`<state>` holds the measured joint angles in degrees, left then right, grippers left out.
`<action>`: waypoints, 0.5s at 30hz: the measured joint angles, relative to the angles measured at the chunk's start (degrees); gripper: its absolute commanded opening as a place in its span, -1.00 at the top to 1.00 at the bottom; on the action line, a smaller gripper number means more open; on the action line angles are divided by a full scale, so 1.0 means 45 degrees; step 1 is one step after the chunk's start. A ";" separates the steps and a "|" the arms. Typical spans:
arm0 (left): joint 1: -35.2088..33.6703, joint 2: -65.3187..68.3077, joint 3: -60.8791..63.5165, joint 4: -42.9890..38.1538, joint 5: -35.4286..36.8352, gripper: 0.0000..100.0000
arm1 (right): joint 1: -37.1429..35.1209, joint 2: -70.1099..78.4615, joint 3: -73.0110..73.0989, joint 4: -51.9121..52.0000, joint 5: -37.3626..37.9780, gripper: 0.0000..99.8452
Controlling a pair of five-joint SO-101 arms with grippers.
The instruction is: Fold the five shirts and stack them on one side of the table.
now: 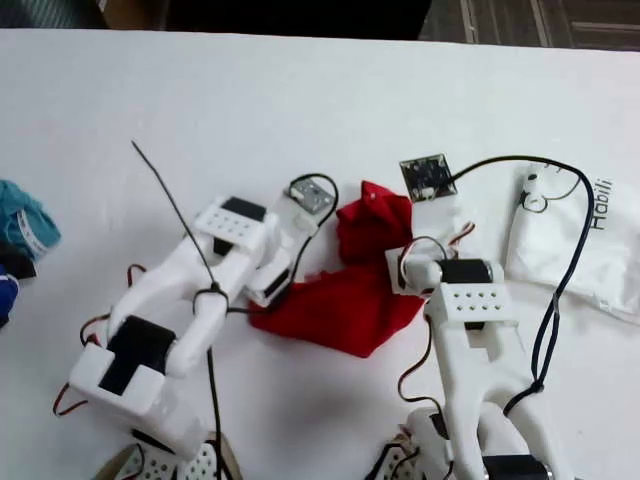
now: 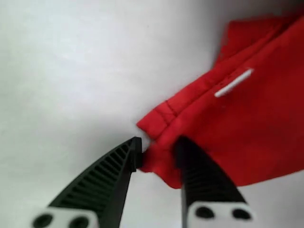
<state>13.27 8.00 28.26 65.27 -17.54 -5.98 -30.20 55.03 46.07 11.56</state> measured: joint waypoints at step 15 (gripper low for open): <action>-0.0742 0.0020 -0.1602 0.2168 -0.0059 0.95 | -0.0039 0.0000 0.0020 -0.1582 0.0000 0.96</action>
<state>9.93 8.09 21.05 75.03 -17.80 -6.15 -30.20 55.12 38.95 11.56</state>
